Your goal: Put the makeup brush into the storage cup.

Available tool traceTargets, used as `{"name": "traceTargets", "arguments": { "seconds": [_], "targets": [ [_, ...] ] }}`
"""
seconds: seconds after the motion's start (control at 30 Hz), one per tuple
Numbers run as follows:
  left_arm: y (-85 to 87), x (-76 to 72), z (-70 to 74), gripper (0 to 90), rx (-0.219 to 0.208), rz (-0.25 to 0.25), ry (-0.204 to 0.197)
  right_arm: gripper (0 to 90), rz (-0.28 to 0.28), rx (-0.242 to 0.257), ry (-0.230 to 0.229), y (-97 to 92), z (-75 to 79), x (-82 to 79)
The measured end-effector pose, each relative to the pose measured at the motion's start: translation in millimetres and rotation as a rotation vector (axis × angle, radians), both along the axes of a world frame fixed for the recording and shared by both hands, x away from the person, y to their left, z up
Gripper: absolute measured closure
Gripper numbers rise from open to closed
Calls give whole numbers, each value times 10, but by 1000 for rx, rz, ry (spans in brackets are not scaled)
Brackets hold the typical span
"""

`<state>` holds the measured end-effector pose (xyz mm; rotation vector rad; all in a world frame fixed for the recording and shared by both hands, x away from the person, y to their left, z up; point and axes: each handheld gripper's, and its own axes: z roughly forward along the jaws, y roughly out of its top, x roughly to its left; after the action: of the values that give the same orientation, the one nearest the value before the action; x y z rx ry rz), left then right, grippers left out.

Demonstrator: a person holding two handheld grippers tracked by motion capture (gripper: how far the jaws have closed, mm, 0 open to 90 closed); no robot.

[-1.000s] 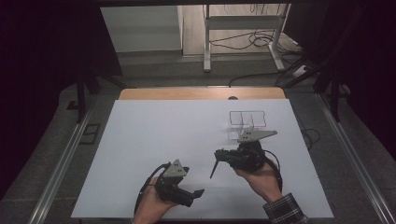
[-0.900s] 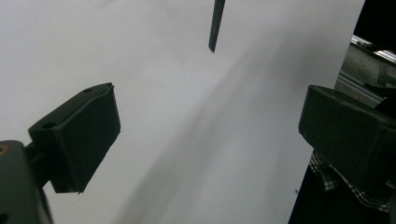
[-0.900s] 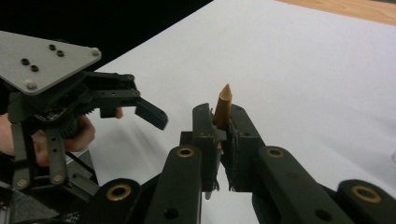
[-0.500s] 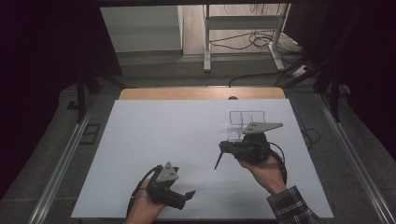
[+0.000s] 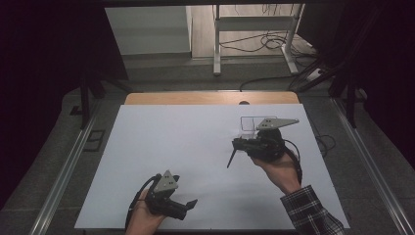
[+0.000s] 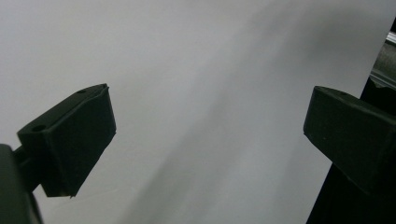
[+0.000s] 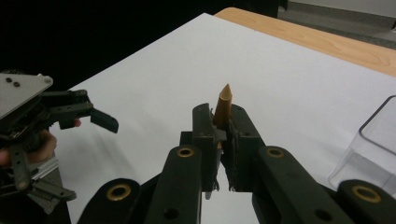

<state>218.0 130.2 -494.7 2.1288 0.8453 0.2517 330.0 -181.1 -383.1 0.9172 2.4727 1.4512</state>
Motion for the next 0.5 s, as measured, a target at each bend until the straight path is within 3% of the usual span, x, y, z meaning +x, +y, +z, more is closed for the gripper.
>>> {"name": "traceTargets", "arguments": {
  "seconds": [0.5],
  "targets": [
    [140,-70,17,27,3,46,-20,834,-31,-24,-53,7,187,191]
  ]
}}
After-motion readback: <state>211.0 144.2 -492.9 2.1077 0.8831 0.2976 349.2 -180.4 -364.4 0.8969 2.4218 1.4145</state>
